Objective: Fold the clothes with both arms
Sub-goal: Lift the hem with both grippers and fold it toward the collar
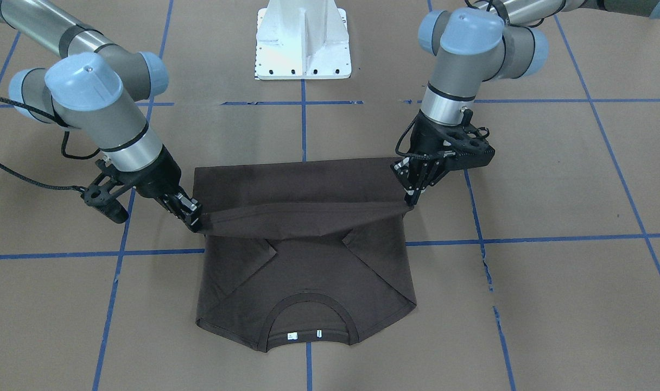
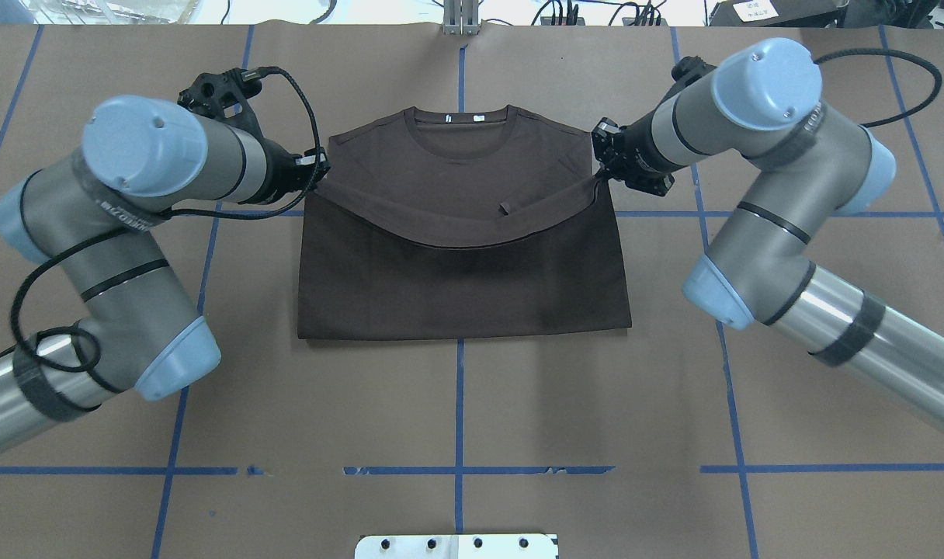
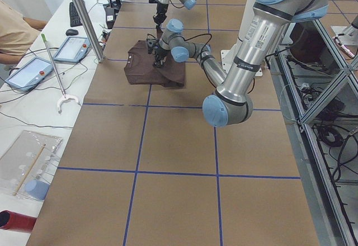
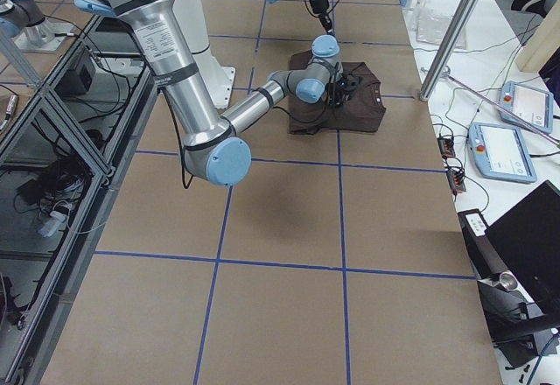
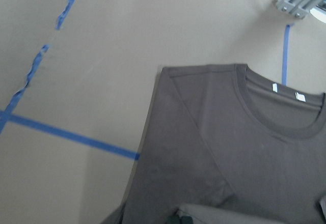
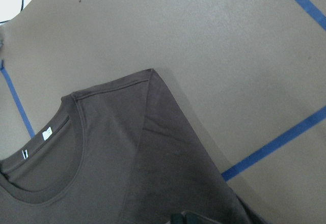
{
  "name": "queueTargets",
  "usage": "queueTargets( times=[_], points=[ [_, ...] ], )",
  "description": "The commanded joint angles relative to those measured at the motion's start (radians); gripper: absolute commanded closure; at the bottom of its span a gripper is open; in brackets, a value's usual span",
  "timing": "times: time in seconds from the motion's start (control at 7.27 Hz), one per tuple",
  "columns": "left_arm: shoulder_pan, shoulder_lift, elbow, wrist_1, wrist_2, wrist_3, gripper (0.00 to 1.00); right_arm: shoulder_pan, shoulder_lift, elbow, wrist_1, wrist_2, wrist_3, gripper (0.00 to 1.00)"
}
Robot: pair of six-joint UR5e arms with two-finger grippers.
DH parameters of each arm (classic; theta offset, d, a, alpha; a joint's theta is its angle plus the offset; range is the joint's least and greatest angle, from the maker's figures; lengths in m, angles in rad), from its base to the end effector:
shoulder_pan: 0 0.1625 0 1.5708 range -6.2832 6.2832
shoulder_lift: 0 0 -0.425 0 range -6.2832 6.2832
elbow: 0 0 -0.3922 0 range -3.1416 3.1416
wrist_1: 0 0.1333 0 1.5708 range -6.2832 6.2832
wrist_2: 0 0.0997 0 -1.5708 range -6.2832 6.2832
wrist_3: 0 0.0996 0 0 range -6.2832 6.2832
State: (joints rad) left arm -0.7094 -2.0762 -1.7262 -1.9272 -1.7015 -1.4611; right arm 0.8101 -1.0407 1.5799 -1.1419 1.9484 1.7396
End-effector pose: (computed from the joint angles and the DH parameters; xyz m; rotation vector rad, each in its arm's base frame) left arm 0.4162 -0.5159 0.2608 0.2982 0.9896 -0.4796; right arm -0.4018 -0.5622 0.2981 -0.0290 -1.0396 0.7092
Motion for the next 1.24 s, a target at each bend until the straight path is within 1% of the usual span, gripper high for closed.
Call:
queueTargets(
  times=[0.0, 0.14, 0.28, 0.41, 0.55, 0.69, 0.83, 0.96, 1.1],
  points=[
    [-0.034, -0.074, 0.228, -0.148, 0.006, 0.002, 1.0, 0.027, 0.071, -0.133, 0.02, -0.003, -0.023, 1.0],
    [-0.038, -0.093, 0.285, -0.176, 0.01, 0.033, 1.0, 0.029, 0.092, -0.199, 0.08, -0.017, -0.026, 1.0],
    [-0.047, -0.107, 0.337, -0.221, 0.032, 0.041, 1.0, 0.032, 0.129, -0.269, 0.1, -0.032, -0.026, 1.0],
    [-0.051, -0.11, 0.373, -0.233, 0.054, 0.047, 1.0, 0.032, 0.152, -0.322, 0.103, -0.064, -0.031, 1.0],
    [-0.07, -0.101, 0.366, -0.277, 0.06, 0.117, 0.52, 0.026, 0.159, -0.354, 0.131, -0.11, -0.052, 0.42],
    [-0.07, -0.091, 0.366, -0.298, 0.063, 0.122, 0.37, 0.02, 0.163, -0.357, 0.166, -0.143, -0.049, 0.04],
    [-0.07, -0.017, 0.331, -0.337, 0.125, 0.123, 0.12, 0.02, 0.145, -0.357, 0.174, -0.179, -0.054, 0.0],
    [-0.074, -0.021, 0.311, -0.364, 0.153, 0.125, 0.0, 0.023, 0.145, -0.351, 0.177, -0.21, -0.089, 0.0],
    [-0.1, -0.007, 0.271, -0.374, 0.148, 0.171, 0.0, 0.023, 0.142, -0.325, 0.178, -0.209, -0.084, 0.0]
  ],
)
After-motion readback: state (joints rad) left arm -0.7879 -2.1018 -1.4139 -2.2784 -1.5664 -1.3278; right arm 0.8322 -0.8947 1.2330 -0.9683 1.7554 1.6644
